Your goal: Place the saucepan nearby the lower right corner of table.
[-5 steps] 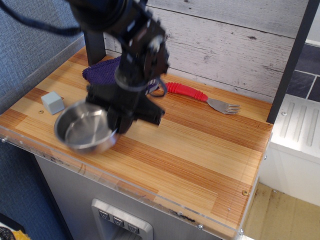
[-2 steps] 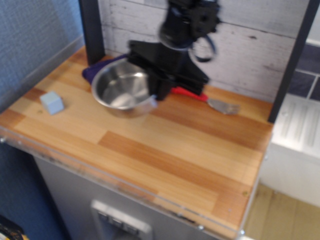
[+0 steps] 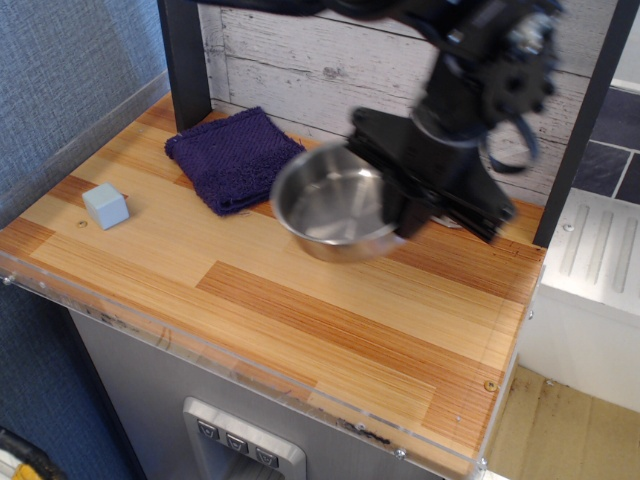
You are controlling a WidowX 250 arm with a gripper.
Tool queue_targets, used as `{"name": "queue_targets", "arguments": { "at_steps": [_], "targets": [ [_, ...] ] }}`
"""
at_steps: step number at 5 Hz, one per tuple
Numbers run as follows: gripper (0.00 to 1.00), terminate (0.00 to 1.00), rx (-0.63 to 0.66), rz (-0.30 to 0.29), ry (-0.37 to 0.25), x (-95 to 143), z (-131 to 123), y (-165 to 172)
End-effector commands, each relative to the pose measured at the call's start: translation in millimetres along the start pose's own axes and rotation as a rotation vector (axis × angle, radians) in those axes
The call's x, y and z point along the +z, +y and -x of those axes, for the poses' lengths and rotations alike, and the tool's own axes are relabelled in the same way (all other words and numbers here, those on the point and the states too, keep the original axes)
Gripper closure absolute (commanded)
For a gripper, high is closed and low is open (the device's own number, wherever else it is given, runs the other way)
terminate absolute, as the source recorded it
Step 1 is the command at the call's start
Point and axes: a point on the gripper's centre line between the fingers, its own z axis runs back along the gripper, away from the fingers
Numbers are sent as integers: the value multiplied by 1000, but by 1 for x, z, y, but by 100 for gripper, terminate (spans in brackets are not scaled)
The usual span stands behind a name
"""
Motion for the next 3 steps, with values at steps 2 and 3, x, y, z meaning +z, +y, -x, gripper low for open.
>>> {"name": "queue_targets", "arguments": {
  "at_steps": [2, 3],
  "targets": [
    [100, 0, -222, 23, -4, -12, 8, -58],
    [100, 0, -285, 20, 10, -20, 18, -71]
  ]
}}
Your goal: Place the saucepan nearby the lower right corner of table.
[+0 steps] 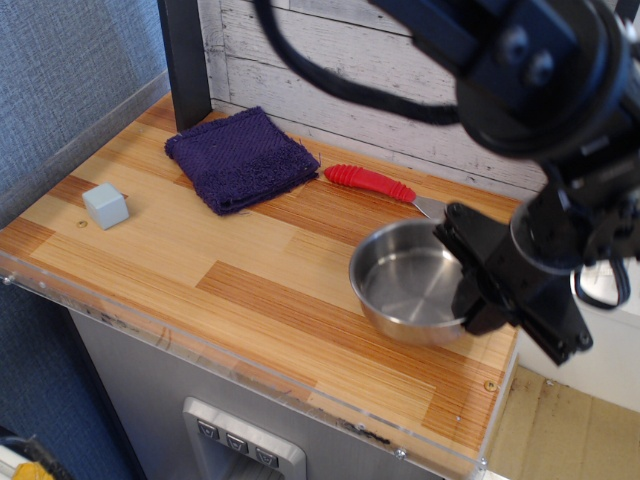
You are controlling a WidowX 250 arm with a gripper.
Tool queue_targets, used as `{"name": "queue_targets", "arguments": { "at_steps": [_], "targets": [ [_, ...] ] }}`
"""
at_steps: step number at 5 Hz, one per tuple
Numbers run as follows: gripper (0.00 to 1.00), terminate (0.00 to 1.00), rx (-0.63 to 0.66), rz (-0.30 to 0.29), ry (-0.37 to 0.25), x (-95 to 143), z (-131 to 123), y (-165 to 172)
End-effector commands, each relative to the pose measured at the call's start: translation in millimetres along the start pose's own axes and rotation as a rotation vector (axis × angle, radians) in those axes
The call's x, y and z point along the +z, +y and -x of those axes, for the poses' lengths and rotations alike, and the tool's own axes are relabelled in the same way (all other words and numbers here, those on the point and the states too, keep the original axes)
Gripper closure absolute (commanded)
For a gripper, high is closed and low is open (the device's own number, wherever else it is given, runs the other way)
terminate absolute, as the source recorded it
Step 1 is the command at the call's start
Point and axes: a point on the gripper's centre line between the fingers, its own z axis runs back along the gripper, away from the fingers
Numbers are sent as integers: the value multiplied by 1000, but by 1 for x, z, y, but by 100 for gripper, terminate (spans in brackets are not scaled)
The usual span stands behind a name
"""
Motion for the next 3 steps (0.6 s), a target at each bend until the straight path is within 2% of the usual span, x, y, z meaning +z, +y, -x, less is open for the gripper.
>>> {"name": "queue_targets", "arguments": {
  "at_steps": [1, 2, 3],
  "targets": [
    [100, 0, -40, -16, -18, 6, 10, -5],
    [100, 0, -20, -18, -11, 6, 12, -3],
    [0, 0, 35, -37, 14, 8, 15, 1]
  ]
}}
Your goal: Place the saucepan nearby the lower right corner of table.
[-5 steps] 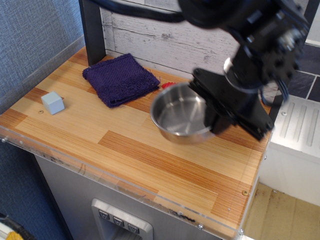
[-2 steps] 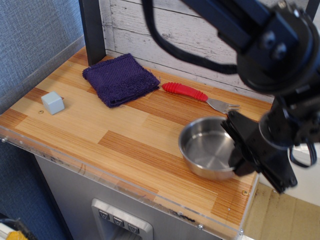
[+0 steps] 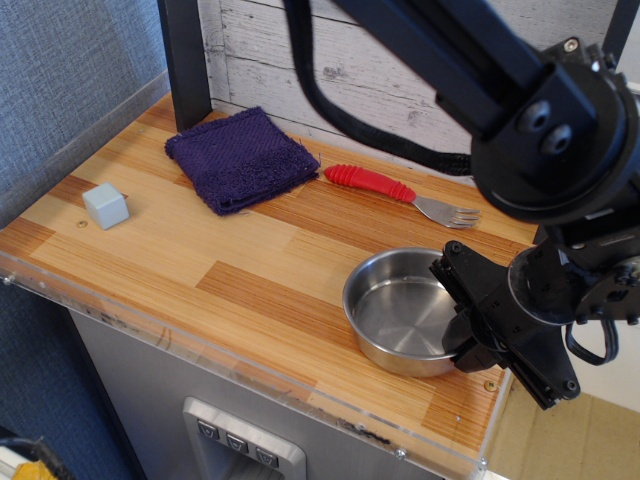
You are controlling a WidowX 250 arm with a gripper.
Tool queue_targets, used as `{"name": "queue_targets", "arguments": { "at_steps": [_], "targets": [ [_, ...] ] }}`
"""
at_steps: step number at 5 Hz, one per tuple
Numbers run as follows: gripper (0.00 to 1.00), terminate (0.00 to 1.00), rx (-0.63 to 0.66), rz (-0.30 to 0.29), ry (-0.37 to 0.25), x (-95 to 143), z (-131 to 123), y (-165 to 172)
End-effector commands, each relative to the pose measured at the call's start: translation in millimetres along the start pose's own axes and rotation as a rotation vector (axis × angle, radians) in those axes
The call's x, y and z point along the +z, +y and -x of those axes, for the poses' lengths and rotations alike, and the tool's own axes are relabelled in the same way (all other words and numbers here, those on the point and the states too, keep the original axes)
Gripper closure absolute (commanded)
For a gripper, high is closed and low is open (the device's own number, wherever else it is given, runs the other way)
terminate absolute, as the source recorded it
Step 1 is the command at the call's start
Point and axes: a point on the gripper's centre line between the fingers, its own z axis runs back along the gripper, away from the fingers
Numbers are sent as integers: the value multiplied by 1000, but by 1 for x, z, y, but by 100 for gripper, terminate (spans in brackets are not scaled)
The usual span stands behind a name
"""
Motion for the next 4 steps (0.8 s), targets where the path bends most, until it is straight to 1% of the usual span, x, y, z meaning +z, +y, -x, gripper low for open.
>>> {"name": "queue_targets", "arguments": {
  "at_steps": [1, 2, 3, 4],
  "targets": [
    [0, 0, 102, -5, -4, 20, 2, 17],
    [0, 0, 108, 0, -1, 21, 2, 16],
    [0, 0, 115, 8, -17, 27, -1, 18],
    [0, 0, 103, 67, -55, 42, -7, 19]
  ]
}}
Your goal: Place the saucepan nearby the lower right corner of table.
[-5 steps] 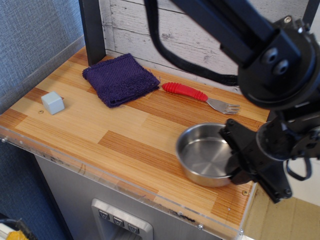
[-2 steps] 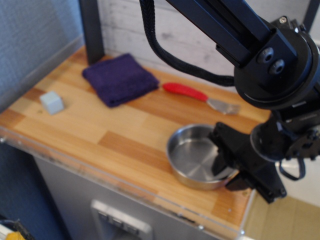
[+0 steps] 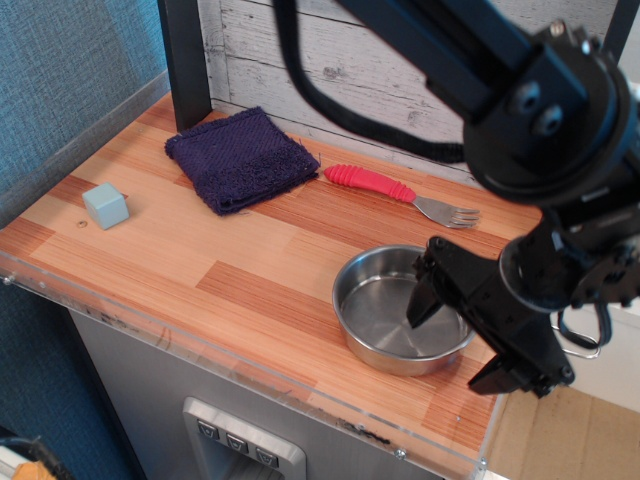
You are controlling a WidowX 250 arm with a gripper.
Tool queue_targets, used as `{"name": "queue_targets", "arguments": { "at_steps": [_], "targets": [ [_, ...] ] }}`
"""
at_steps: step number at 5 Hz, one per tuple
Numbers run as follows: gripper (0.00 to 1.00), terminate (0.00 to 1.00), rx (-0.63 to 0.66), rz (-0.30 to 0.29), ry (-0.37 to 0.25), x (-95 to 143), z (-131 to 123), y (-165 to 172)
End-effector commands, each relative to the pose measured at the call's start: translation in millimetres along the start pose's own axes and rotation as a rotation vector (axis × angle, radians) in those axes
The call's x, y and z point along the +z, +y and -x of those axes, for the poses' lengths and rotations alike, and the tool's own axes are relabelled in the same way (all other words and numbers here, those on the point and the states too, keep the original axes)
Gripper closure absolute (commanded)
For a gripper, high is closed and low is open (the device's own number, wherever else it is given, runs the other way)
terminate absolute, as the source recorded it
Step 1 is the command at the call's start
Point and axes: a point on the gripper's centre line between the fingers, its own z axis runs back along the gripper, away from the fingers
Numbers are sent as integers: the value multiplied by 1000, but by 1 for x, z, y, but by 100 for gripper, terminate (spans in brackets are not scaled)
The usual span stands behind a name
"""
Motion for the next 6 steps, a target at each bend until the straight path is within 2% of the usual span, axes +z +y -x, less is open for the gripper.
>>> {"name": "queue_targets", "arguments": {
  "at_steps": [1, 2, 3, 6],
  "targets": [
    [0, 0, 114, 269, -100, 51, -14, 27],
    [0, 0, 248, 357, -102, 61, -18, 54],
    [0, 0, 358, 389, -126, 66, -18, 77],
    [0, 0, 358, 389, -126, 66, -18, 77]
  ]
}}
